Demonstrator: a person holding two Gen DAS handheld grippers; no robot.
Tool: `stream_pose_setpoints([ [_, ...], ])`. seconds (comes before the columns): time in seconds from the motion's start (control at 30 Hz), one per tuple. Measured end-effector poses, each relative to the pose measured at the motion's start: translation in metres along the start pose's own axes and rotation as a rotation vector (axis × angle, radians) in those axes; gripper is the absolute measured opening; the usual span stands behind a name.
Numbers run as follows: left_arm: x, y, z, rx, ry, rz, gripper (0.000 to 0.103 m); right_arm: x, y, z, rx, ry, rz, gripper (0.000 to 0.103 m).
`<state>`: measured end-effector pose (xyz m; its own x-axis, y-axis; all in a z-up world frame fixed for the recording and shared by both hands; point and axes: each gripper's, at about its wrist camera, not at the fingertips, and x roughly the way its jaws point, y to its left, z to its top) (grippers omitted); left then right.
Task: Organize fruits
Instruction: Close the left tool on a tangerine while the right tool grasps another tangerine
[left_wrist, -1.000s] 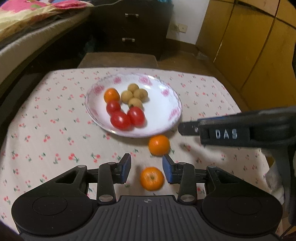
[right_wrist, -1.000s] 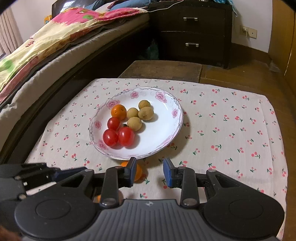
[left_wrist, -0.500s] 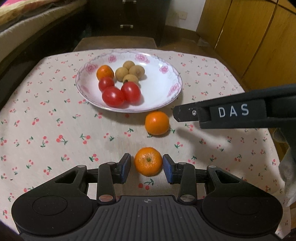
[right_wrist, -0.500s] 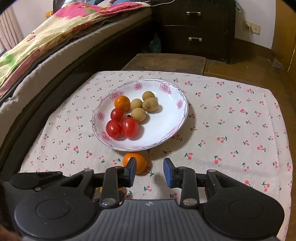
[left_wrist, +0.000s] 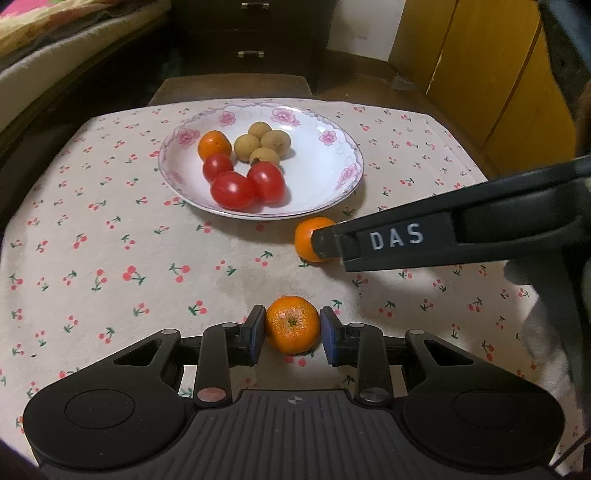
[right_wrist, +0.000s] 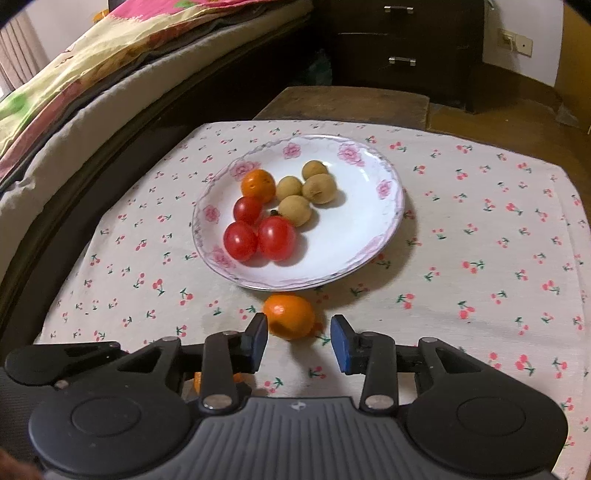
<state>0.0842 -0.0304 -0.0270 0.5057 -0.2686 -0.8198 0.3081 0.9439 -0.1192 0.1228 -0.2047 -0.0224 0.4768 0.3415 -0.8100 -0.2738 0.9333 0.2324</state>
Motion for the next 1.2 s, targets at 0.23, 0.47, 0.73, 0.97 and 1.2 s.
stream_pose_setpoints([
  [0.23,-0.001,0.008,-0.002,-0.026,0.011,-0.014,0.040,0.019,0.003,0.003,0.012,0.023,0.012,0.041],
  [0.47,0.002,0.010,-0.002,-0.027,0.018,-0.015,0.040,0.028,0.012,0.004,-0.051,0.007,-0.022,0.037],
  [0.73,0.000,0.009,-0.005,-0.013,0.024,-0.007,0.041,0.013,0.005,-0.006,-0.064,0.029,-0.049,0.037],
  [0.97,-0.003,0.007,-0.010,0.003,0.019,0.004,0.041,-0.009,-0.002,-0.030,-0.093,0.059,-0.093,0.037],
  [1.2,-0.002,0.008,-0.010,-0.004,0.013,0.019,0.052,-0.016,-0.007,-0.044,-0.086,0.069,-0.074,0.037],
])
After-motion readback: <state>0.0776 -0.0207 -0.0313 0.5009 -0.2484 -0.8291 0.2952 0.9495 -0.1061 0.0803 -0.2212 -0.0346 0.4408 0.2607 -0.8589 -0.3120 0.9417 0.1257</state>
